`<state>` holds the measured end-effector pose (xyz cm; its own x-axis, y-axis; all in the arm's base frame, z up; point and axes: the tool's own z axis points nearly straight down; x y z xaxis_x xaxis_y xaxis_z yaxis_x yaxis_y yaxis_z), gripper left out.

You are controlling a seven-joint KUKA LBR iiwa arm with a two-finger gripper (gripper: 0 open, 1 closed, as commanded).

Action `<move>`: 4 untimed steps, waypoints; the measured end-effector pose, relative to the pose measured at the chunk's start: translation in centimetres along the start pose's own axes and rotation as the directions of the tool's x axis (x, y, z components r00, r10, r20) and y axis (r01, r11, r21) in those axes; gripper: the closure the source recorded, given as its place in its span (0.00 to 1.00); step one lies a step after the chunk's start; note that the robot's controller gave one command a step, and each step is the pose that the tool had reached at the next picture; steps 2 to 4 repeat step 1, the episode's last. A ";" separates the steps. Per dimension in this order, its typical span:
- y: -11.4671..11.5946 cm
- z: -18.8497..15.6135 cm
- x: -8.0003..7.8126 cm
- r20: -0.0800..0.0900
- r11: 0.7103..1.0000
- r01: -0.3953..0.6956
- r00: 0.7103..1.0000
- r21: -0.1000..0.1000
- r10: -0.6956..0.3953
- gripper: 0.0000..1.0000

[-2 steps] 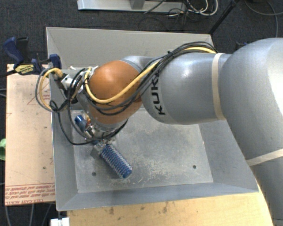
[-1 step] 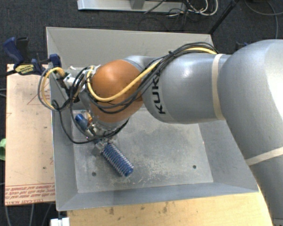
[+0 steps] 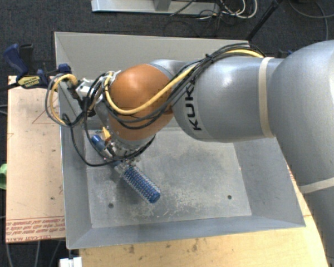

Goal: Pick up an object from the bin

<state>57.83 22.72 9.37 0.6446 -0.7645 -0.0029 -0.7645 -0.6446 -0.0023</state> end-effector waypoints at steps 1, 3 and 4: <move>0.0 2.4 -0.6 0.001 0.898 0.441 0.898 -0.005 -0.441 1.00; 0.0 2.4 -0.6 0.001 0.898 0.441 0.898 -0.005 -0.441 1.00; 0.0 2.4 -0.6 0.001 0.898 0.441 0.898 -0.005 -0.441 1.00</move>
Offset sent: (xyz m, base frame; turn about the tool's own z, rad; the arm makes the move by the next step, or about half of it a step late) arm -0.0031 0.0053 -0.0218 -0.4626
